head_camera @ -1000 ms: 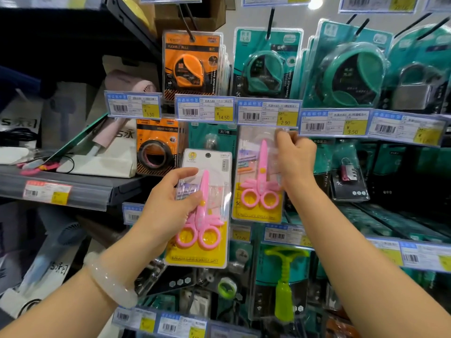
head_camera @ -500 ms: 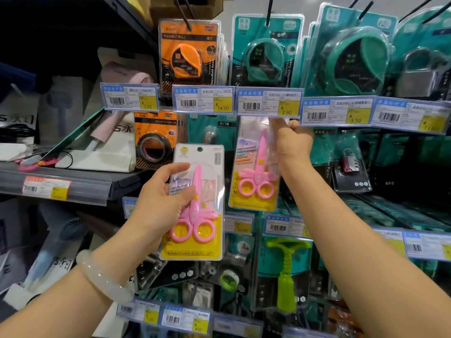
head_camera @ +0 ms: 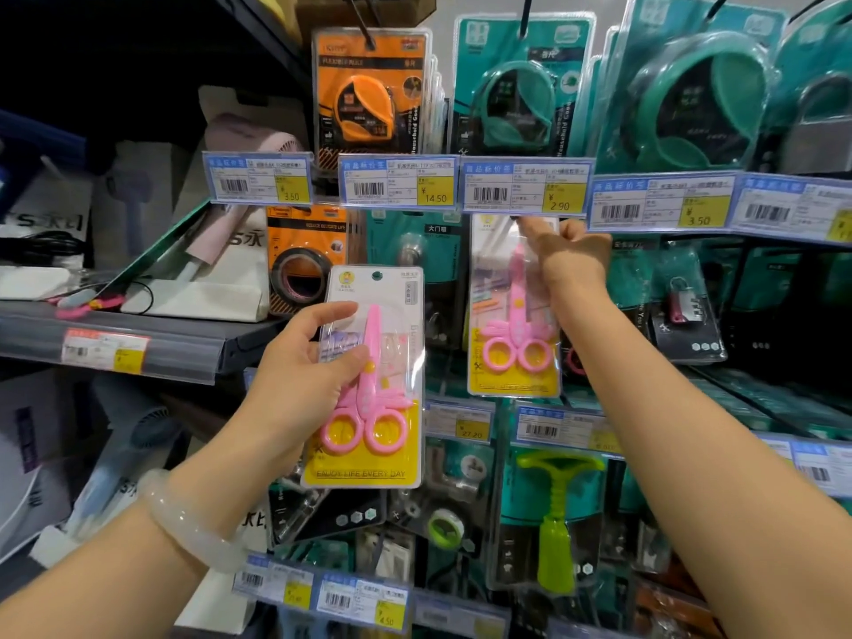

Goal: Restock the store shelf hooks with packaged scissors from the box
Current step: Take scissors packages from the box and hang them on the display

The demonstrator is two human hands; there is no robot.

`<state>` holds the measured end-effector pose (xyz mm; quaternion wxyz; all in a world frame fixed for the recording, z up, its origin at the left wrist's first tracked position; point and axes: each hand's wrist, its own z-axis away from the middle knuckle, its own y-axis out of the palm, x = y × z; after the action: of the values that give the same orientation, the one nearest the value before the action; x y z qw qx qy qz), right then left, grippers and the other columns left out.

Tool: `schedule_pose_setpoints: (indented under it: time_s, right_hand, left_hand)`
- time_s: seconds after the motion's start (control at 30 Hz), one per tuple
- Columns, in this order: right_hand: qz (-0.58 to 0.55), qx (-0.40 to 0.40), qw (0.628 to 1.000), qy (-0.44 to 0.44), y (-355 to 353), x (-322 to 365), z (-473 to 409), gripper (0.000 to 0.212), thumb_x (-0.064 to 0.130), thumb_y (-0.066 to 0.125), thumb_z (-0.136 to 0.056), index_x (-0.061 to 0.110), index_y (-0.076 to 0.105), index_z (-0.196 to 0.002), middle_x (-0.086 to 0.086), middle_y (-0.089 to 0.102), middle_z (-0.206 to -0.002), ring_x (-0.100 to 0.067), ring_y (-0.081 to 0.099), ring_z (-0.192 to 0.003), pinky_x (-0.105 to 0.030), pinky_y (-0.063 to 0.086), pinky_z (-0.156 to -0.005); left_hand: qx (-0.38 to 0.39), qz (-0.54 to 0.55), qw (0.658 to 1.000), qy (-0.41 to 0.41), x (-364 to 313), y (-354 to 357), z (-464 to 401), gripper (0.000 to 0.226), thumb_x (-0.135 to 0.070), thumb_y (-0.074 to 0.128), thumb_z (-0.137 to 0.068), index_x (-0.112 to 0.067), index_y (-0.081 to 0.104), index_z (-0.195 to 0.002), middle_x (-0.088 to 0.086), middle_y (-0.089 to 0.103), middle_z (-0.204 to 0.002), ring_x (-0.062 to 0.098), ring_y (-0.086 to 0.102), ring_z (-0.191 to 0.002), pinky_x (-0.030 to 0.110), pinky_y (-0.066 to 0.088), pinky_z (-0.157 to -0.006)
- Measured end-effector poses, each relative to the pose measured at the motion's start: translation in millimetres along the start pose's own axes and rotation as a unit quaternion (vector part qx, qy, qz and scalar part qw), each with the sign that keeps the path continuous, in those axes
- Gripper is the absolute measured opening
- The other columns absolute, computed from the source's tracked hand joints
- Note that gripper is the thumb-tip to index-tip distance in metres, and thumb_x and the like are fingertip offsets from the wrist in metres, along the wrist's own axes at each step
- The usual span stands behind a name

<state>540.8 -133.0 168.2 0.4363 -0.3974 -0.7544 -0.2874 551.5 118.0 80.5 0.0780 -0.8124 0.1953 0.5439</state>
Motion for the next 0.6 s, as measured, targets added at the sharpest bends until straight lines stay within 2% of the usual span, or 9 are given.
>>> schedule_pose_setpoints:
  time_s: [0.1,0.2,0.23,0.3,0.33,0.4,0.47,0.53,0.6]
  right_hand:
    - [0.078,-0.013,0.997,-0.007,0,1,-6,0.051,0.052,0.072,-0.070,0.015,0.043,-0.089,0.003,0.042,-0.078,-0.015,0.047,-0.064,-0.027,0.041,-0.068]
    - [0.196,-0.009,0.980,-0.010,2,4,-4,0.054,0.054,0.058,-0.083,0.014,0.051,-0.120,-0.008,0.051,-0.117,-0.025,0.054,-0.104,-0.032,0.042,-0.085]
    - [0.229,-0.010,0.973,-0.027,4,4,-3,0.042,0.053,0.053,-0.087,0.018,0.055,-0.111,-0.012,0.052,-0.123,-0.028,0.054,-0.110,-0.034,0.043,-0.088]
    - [0.280,-0.006,0.958,-0.056,7,5,-1,0.032,0.049,0.046,-0.091,0.020,0.048,-0.078,-0.016,0.055,-0.107,-0.031,0.056,-0.101,-0.037,0.043,-0.081]
    - [0.300,-0.002,0.952,-0.058,9,6,-1,0.033,0.046,0.045,-0.093,0.017,0.046,-0.077,-0.018,0.056,-0.102,-0.031,0.056,-0.097,-0.034,0.041,-0.075]
    - [0.316,0.015,0.948,-0.045,8,7,4,0.032,0.039,0.045,-0.095,0.008,0.054,-0.100,-0.019,0.058,-0.111,-0.030,0.057,-0.100,-0.029,0.037,-0.071]
    - [0.331,0.041,0.942,-0.036,-1,8,21,0.043,0.036,0.045,-0.096,0.002,0.045,-0.121,-0.016,0.056,-0.113,-0.028,0.058,-0.092,-0.024,0.038,-0.067]
    - [0.292,0.050,0.948,-0.117,-12,6,48,0.040,0.032,0.046,-0.096,0.003,0.044,-0.124,-0.009,0.059,-0.105,-0.020,0.059,-0.078,-0.017,0.041,-0.060]
    - [0.192,0.089,0.962,-0.174,-21,1,79,0.032,0.030,0.051,-0.094,0.007,0.052,-0.117,-0.004,0.062,-0.102,-0.011,0.058,-0.078,-0.012,0.041,-0.059]
  left_hand:
    - [0.001,-0.006,1.000,0.002,1,2,-1,0.038,0.000,0.059,-0.087,-0.036,0.057,-0.100,0.010,0.068,-0.092,0.014,0.067,-0.064,0.027,0.055,-0.055]
    - [0.001,0.000,1.000,0.004,0,3,0,0.038,-0.001,0.059,-0.087,-0.037,0.057,-0.098,0.006,0.068,-0.087,0.010,0.068,-0.058,0.023,0.054,-0.051]
    - [0.001,0.004,1.000,0.005,-1,4,0,0.037,-0.001,0.059,-0.087,-0.036,0.057,-0.099,0.004,0.068,-0.084,0.008,0.067,-0.056,0.022,0.054,-0.049]
    - [-0.002,0.010,1.000,0.008,-1,4,1,0.037,0.000,0.058,-0.088,-0.034,0.056,-0.103,0.003,0.067,-0.082,0.006,0.067,-0.054,0.019,0.052,-0.047]
    - [-0.004,0.015,1.000,0.008,0,5,2,0.037,0.000,0.058,-0.088,-0.032,0.056,-0.106,0.003,0.067,-0.082,0.006,0.067,-0.054,0.019,0.052,-0.047]
    - [-0.005,0.027,1.000,0.004,2,7,3,0.040,0.000,0.058,-0.088,-0.031,0.053,-0.112,0.003,0.068,-0.083,0.007,0.068,-0.057,0.019,0.053,-0.048]
    - [-0.006,0.043,0.999,0.002,4,10,5,0.050,0.000,0.058,-0.087,-0.033,0.045,-0.122,0.004,0.070,-0.086,0.012,0.070,-0.063,0.024,0.054,-0.051]
    - [-0.008,0.044,0.999,0.006,8,14,5,0.067,-0.002,0.060,-0.086,-0.034,0.030,-0.136,0.004,0.070,-0.089,0.016,0.069,-0.073,0.029,0.055,-0.060]
    - [-0.007,0.030,1.000,0.007,10,21,4,0.073,-0.004,0.061,-0.085,-0.027,0.023,-0.143,0.002,0.070,-0.090,0.015,0.068,-0.076,0.030,0.054,-0.065]
